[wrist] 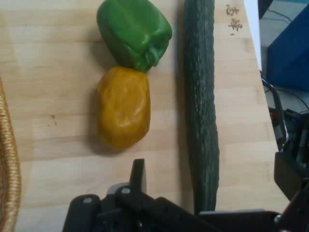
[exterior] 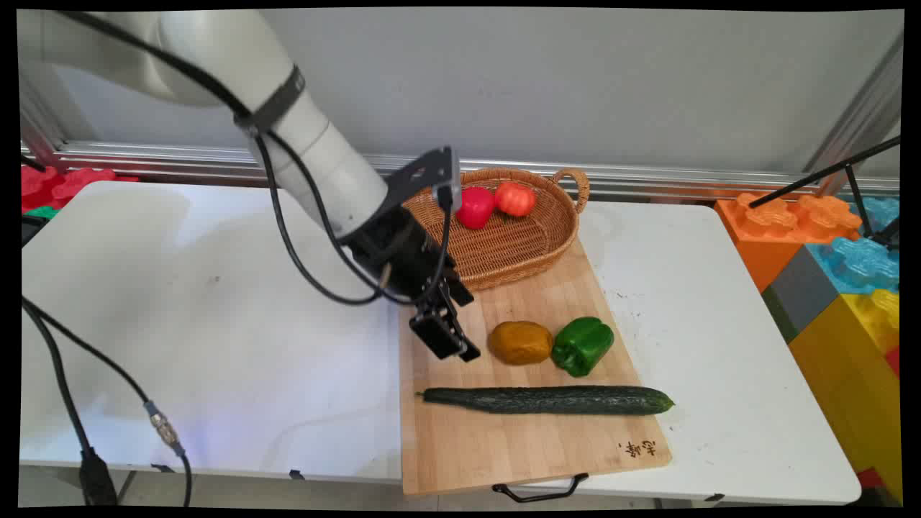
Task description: Pick up the cucumber from the cutting board
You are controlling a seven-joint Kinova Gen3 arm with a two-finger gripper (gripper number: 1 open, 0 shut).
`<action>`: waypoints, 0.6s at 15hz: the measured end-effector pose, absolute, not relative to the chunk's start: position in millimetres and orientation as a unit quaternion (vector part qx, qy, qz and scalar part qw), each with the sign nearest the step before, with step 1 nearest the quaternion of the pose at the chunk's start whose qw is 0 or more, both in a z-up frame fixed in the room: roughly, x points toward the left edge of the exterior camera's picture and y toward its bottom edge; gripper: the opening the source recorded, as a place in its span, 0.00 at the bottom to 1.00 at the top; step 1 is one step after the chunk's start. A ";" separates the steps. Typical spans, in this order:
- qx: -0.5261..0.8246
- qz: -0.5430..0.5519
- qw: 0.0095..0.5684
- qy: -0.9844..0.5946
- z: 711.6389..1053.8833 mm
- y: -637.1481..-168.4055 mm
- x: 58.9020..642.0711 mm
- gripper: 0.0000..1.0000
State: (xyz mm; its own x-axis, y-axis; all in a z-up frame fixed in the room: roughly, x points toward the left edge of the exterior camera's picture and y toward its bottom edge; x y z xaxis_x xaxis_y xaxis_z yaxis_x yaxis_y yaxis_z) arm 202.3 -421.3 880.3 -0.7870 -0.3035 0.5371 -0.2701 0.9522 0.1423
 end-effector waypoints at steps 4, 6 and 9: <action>0.138 -0.020 0.290 -0.947 848.3 -409.2 189.6 1.00; 0.136 -0.015 0.288 -0.948 831.5 -405.4 183.4 1.00; 0.133 -0.009 0.283 -0.950 807.3 -400.9 175.2 1.00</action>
